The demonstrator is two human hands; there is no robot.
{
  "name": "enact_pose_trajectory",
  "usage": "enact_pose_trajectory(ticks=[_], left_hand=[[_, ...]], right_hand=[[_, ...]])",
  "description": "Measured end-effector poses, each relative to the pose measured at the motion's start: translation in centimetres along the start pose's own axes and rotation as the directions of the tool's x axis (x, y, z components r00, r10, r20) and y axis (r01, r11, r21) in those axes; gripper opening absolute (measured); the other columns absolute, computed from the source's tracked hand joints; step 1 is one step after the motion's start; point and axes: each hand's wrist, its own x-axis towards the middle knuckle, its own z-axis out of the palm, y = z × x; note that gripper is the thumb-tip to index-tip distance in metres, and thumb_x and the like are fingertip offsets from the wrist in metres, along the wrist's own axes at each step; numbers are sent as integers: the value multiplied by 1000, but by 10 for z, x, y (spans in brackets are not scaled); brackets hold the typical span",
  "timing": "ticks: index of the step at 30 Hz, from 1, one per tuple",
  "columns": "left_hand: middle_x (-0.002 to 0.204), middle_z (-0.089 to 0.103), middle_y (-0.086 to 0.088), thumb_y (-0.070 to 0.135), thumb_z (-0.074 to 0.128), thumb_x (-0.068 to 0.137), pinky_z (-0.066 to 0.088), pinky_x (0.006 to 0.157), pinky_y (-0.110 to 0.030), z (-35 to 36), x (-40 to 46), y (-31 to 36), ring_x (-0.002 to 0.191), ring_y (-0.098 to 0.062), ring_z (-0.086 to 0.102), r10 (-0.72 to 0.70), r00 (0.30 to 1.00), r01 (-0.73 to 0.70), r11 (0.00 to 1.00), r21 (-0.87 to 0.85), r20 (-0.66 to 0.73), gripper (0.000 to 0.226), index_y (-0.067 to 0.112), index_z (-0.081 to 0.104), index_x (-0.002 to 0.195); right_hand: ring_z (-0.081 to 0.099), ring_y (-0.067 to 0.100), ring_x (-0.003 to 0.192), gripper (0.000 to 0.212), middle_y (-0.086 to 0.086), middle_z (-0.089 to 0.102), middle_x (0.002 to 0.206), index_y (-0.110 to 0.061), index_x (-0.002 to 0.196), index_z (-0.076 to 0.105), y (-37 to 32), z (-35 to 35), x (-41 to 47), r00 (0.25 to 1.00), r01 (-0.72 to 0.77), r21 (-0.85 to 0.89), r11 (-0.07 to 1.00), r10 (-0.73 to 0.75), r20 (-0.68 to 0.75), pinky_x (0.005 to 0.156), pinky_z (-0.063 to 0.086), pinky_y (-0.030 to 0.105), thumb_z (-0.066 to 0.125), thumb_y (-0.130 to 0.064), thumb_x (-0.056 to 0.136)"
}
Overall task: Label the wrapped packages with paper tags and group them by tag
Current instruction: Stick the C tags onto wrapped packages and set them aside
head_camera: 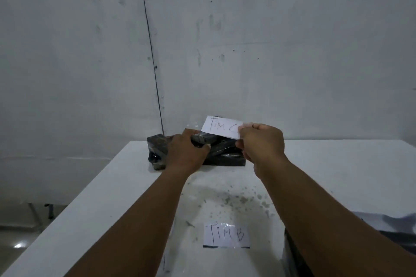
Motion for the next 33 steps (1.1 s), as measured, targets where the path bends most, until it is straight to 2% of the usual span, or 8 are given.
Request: enact_pose_trajectory(ticks=[5,8,15,20,24,26,29,33], left_hand=[[158,39,-8,59,71,83,32,118,-48,24,18,-10,148,-33,30,83,996,-72,967,243,-35,75,28,50,147],[165,30,-5,57,69,87,30,119,-49,32,24,-8,150,-34,25,123,991,-105,950,295,-44,71,27,49,149],[131,64,-8,35,73,91,46,96,-44,47,32,-3,123,-32,49,193,971,-156,958,240,-142,44,15,64,130],[106,74,-13,17,71,92,52,84,-42,49,33,-12,108,-34,61,212,953,-182,972,148,-217,21,14,75,112],[90,73,-7,10,72,91,41,67,-28,41,20,-26,87,-26,65,271,928,-258,963,82,-257,4,10,74,95],[94,74,-5,9,73,90,43,69,-23,28,3,-28,88,-19,65,306,913,-308,951,37,-271,9,11,76,98],[103,76,-2,5,73,90,53,82,-29,0,-31,-30,96,-18,68,320,899,-355,932,-71,-300,18,11,78,106],[111,71,15,10,77,88,45,86,-1,-40,-74,-36,97,7,65,365,899,-398,912,-100,-243,21,18,78,108]], right_hand=[[74,18,71,18,1,73,82,-20,76,67,16,-10,18,998,-42,17,999,43,-52,59,50,27,67,-17,94],[76,21,75,17,1,74,81,-19,76,68,24,-14,27,996,-48,17,999,49,-79,60,51,29,67,-18,93],[75,17,72,10,1,75,84,-20,83,71,37,-17,36,994,-79,74,994,85,-75,59,50,27,68,-18,93],[75,14,70,6,-1,75,82,-20,88,73,32,-18,36,996,-41,82,996,47,-78,58,50,26,69,-18,93],[75,19,84,12,-6,74,85,-25,81,70,20,-15,30,995,61,25,998,-59,-79,78,62,33,71,-21,92],[74,19,89,11,-8,74,89,-25,81,71,12,-13,23,991,115,11,993,-114,-71,85,62,38,73,-22,91],[74,18,90,5,-10,75,89,-23,84,74,0,-7,4,985,164,9,986,-164,-50,88,61,40,74,-21,89],[75,18,88,3,-6,76,90,-23,90,74,-9,-6,-29,986,166,57,985,-166,1,71,60,30,74,-21,92]])
